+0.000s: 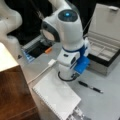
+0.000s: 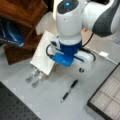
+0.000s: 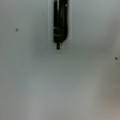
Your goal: Turn on the lamps. Open the box. Pick up the pen. Put it in the box.
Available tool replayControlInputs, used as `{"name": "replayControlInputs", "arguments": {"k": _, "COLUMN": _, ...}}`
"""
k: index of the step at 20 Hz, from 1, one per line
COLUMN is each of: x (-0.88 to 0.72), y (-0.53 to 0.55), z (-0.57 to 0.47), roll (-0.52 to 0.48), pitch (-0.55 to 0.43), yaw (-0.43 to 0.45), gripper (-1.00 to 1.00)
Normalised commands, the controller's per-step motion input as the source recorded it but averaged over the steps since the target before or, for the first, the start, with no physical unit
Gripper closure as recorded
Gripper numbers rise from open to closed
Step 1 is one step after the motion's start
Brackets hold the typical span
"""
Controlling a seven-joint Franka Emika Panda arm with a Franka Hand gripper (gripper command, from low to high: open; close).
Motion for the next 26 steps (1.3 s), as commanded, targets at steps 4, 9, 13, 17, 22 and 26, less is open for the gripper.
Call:
{"name": "replayControlInputs", "arguments": {"k": 4, "x": 0.24, "y": 0.11, "z": -0.07, "roll": -0.189, "pitch": 0.004, "yaw": 0.233, "gripper": -1.00}}
{"name": "replayControlInputs", "arguments": {"k": 9, "x": 0.26, "y": 0.10, "z": -0.02, "roll": -0.218, "pitch": 0.038, "yaw": 0.318, "gripper": -1.00}}
{"name": "replayControlInputs", "arguments": {"k": 13, "x": 0.31, "y": 0.10, "z": -0.01, "roll": -0.185, "pitch": 0.064, "yaw": 0.324, "gripper": -1.00}}
{"name": "replayControlInputs", "arguments": {"k": 17, "x": 0.33, "y": 0.07, "z": 0.04, "roll": -0.174, "pitch": 0.119, "yaw": 0.315, "gripper": -1.00}}
{"name": "replayControlInputs", "arguments": {"k": 22, "x": 0.33, "y": 0.08, "z": 0.10, "roll": -0.164, "pitch": 0.148, "yaw": 0.333, "gripper": -1.00}}
{"name": "replayControlInputs", "arguments": {"k": 26, "x": 0.33, "y": 0.09, "z": 0.08, "roll": -0.185, "pitch": 0.146, "yaw": 0.378, "gripper": -1.00}}
